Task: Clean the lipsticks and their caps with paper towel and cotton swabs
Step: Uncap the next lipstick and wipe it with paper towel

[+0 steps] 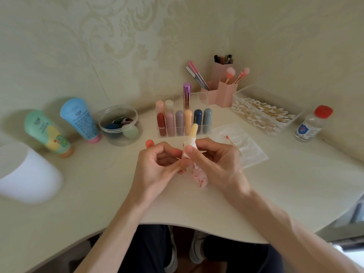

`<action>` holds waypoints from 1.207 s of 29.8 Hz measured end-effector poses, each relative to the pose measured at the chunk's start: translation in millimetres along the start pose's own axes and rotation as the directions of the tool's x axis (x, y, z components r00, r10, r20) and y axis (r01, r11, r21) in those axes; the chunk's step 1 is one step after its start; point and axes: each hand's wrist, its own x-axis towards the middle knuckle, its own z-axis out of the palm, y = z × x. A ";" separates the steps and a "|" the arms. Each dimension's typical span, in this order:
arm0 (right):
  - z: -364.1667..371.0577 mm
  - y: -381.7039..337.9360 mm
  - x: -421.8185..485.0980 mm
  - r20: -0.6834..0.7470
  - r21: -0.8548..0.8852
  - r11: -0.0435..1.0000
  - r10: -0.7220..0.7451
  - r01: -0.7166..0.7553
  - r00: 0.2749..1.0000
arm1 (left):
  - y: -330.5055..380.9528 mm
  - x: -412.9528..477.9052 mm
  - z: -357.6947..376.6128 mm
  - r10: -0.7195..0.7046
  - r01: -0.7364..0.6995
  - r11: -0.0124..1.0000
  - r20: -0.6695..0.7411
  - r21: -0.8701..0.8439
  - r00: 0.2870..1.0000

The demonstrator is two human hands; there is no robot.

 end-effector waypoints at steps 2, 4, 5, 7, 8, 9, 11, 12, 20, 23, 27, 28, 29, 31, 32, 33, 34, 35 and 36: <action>-0.8 -2.1 -0.3 0.004 0.008 1.000 0.003 -0.003 1.000 | 2.2 -0.7 1.1 0.007 -0.006 1.000 0.012 -0.013 1.000; -0.8 -6.8 -1.4 -0.013 0.030 0.999 0.020 -0.020 1.000 | 6.9 -1.9 2.2 -0.034 0.041 0.995 0.081 -0.094 0.996; -1.2 -8.5 -2.3 -0.021 0.039 0.999 0.030 -0.029 0.999 | 9.2 -2.3 2.4 -0.055 0.070 0.990 0.120 -0.126 0.991; -1.5 -9.0 -2.9 -0.023 0.046 0.998 0.035 -0.033 0.999 | 10.8 -1.7 1.6 -0.074 0.094 0.985 0.136 -0.143 0.988; -1.5 -7.9 -2.9 -0.021 0.043 0.999 0.025 -0.024 0.999 | 10.8 -2.0 1.1 -0.077 0.093 0.986 0.114 -0.141 0.990; -1.2 -5.6 -2.4 -0.020 0.034 0.999 0.009 -0.009 1.000 | 10.6 -2.5 1.1 -0.079 0.089 0.987 0.081 -0.134 0.994; -0.2 -1.3 -1.4 -0.017 0.004 1.000 -0.006 0.006 1.000 | 9.2 -2.9 0.6 -0.067 0.068 0.994 0.012 -0.081 0.998; 0.5 -0.5 -1.3 -0.010 0.005 1.000 0.002 -0.002 1.000 | 8.1 -2.5 0.2 -0.059 0.059 0.997 -0.009 -0.046 0.998; -2.2 -2.3 -1.8 -0.031 0.052 0.998 0.023 -0.021 0.999 | 12.8 -4.3 2.7 -0.104 0.127 0.981 0.155 -0.149 0.982; -0.6 -0.5 -1.7 -0.014 0.068 0.998 0.017 -0.016 1.000 | 12.1 -4.0 1.7 -0.077 0.086 0.992 0.094 -0.094 0.993; -0.9 -1.8 -0.9 -0.001 -0.009 1.000 0.025 -0.025 1.000 | 9.6 -3.7 -0.1 -0.056 0.056 0.998 -0.001 0.042 0.998; -1.4 -3.0 -1.1 0.001 -0.004 1.000 0.028 -0.028 1.000 | 9.7 -3.7 -0.1 -0.053 0.052 0.997 0.014 0.060 0.998; -2.0 -4.3 -1.4 -0.007 0.009 1.000 0.030 -0.030 1.000 | 10.4 -3.4 0.3 -0.057 0.054 0.997 0.051 0.050 0.997; -3.3 -6.9 -1.9 -0.019 0.030 0.999 0.020 -0.020 1.000 | 11.3 -3.0 1.2 -0.064 0.070 0.997 0.153 -0.031 0.986; -3.6 -7.4 -2.3 -0.020 0.031 0.999 0.013 -0.012 1.000 | 11.9 -3.2 1.3 -0.070 0.087 0.993 0.189 -0.081 0.979; -3.5 -6.7 -2.2 -0.024 0.018 1.000 0.004 -0.004 1.000 | 12.8 -3.3 1.4 -0.074 0.100 0.988 0.210 -0.117 0.975; -3.0 -5.9 -2.1 -0.031 -0.001 1.000 -0.004 0.004 1.000 | 12.9 -2.9 1.2 -0.077 0.105 0.986 0.208 -0.131 0.975; -2.3 -4.9 -2.1 -0.034 -0.014 1.000 -0.013 0.012 0.999 | 12.8 -2.8 0.8 -0.077 0.103 0.985 0.188 -0.135 0.979; -1.4 -3.9 -2.0 -0.032 -0.018 1.000 -0.023 0.023 0.999 | 12.2 -2.9 0.5 -0.074 0.093 0.987 0.147 -0.129 0.986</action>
